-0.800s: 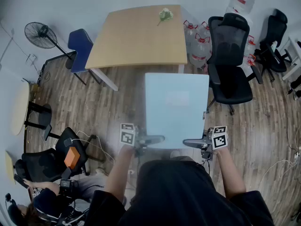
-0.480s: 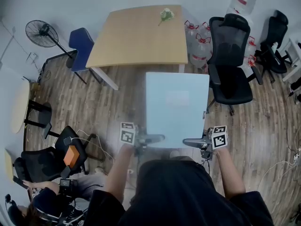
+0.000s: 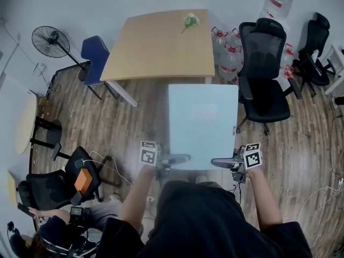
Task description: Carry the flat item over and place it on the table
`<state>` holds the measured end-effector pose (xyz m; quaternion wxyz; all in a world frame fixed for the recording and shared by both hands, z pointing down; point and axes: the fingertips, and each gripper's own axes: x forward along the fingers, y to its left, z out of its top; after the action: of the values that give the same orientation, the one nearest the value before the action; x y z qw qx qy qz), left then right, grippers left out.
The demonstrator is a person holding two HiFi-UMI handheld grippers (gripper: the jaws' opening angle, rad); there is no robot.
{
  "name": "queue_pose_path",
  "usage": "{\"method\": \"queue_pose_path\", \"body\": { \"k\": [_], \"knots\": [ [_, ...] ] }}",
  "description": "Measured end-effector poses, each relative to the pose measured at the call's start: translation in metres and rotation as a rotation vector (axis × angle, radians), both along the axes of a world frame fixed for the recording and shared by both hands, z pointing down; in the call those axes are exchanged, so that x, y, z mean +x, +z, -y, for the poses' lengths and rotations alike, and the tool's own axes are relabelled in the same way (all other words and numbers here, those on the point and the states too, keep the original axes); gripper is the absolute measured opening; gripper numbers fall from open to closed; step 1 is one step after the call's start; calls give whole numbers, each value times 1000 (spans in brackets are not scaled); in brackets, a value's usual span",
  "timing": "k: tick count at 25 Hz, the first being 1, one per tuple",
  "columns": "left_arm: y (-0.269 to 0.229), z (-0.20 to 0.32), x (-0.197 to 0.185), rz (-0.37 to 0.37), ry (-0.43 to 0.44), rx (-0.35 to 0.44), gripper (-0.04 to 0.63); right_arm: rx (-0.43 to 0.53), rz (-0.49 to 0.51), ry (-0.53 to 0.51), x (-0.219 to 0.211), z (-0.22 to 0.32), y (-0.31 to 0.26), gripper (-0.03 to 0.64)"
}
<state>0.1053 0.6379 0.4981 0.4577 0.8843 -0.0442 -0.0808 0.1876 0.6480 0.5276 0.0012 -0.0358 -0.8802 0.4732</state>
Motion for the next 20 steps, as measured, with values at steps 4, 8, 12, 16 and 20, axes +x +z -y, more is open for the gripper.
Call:
{"method": "queue_pose_path", "body": {
  "k": [4,8,12,16,20],
  "knots": [
    [3,4,1,5,-10,-13,324,-5,-8,1,1,6,2,308],
    [6,18,3,15,-5,1,322,9,-10,13,4,19,7,311],
    [11,46,4,15,15,-4,322,1,-16,37,4,45,14,311],
    [18,75,-9,-2,17,-18,322,-7,-33,39,-8,75,17,314],
    [22,125,-25,-21,17,-33,322,-17,-55,53,-23,123,20,316]
  ]
}}
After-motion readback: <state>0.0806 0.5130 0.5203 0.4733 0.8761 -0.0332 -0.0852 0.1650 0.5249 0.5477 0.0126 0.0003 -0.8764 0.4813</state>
